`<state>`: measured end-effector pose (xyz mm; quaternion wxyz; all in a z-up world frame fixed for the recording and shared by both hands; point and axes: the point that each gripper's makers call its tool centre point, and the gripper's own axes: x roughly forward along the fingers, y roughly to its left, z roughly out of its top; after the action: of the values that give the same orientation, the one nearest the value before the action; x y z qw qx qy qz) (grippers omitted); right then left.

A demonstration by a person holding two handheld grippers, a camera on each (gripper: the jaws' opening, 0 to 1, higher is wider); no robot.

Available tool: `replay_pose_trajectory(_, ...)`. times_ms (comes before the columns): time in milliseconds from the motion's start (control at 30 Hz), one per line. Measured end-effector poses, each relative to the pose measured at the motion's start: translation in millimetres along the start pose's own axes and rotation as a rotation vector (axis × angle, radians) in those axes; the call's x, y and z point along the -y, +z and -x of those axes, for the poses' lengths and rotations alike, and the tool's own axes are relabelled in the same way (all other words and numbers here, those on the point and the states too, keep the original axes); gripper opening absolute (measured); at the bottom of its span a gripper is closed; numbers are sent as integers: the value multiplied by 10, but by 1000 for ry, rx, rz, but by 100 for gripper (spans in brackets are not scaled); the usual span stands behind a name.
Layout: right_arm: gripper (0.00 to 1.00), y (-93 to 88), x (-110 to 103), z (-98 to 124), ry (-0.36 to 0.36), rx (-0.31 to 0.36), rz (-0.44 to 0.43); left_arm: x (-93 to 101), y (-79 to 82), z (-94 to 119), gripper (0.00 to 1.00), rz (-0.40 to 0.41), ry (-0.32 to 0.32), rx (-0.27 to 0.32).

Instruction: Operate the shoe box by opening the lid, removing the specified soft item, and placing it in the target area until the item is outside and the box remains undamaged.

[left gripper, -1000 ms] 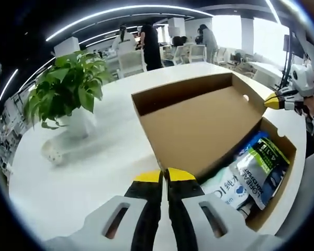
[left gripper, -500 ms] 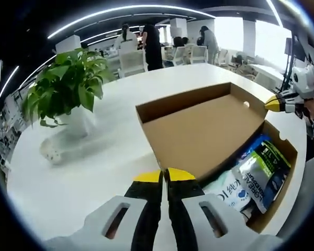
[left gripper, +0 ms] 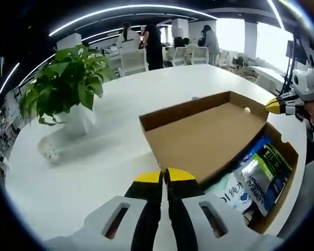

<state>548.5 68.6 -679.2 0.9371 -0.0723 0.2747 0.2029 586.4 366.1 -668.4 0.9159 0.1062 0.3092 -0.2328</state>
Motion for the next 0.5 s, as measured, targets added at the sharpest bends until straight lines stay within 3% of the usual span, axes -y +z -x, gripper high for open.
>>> replay_pose_trajectory(500,0,-19,20,-45,-1,-15,-8,-16,-20,-56,2,26,6,-8)
